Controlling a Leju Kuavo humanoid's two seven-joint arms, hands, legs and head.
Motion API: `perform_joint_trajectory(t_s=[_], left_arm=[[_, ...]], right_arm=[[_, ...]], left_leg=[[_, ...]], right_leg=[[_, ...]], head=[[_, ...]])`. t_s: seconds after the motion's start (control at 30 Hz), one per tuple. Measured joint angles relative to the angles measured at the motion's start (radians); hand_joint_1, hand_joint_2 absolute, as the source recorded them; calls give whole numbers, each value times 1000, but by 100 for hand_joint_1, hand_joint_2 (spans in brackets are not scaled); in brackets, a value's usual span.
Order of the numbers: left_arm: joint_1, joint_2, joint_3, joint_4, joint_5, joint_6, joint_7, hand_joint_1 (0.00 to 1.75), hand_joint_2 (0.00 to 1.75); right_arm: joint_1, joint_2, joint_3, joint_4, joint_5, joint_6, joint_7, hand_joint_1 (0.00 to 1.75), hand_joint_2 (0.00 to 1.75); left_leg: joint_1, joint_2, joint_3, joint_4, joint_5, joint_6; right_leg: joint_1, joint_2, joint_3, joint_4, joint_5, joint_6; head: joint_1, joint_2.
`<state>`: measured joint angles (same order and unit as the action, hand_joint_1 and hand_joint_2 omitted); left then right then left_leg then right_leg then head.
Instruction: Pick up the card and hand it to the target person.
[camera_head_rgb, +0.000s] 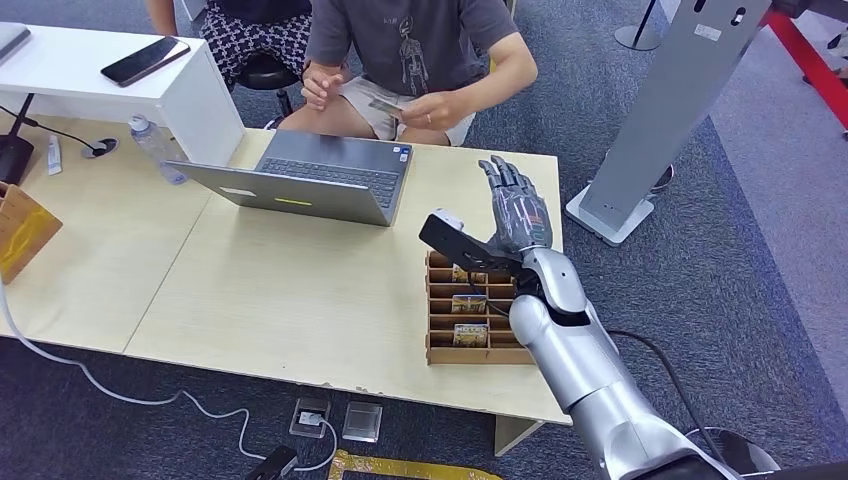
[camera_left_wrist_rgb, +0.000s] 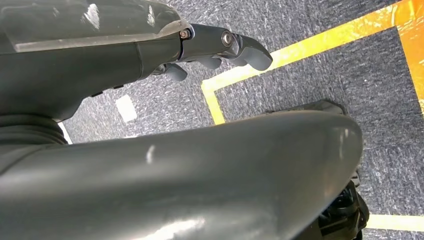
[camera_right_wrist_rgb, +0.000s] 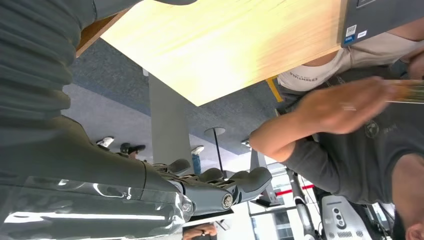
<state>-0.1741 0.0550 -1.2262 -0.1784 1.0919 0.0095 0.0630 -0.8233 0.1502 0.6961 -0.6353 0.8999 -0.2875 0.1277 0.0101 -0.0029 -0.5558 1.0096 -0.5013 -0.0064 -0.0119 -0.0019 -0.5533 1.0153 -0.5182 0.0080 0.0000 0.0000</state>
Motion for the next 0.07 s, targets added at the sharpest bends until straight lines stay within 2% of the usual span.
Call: perform_joint_trajectory(t_s=[0.07], left_arm=[[0, 0, 0, 0, 0, 1, 0, 0, 0]], right_arm=[[-1, -1, -1, -3, 0, -1, 1, 0, 175]], left_leg=[[0, 0, 0, 0, 0, 0]], right_leg=[[0, 0, 0, 0, 0, 0]], head=[[0, 0]])
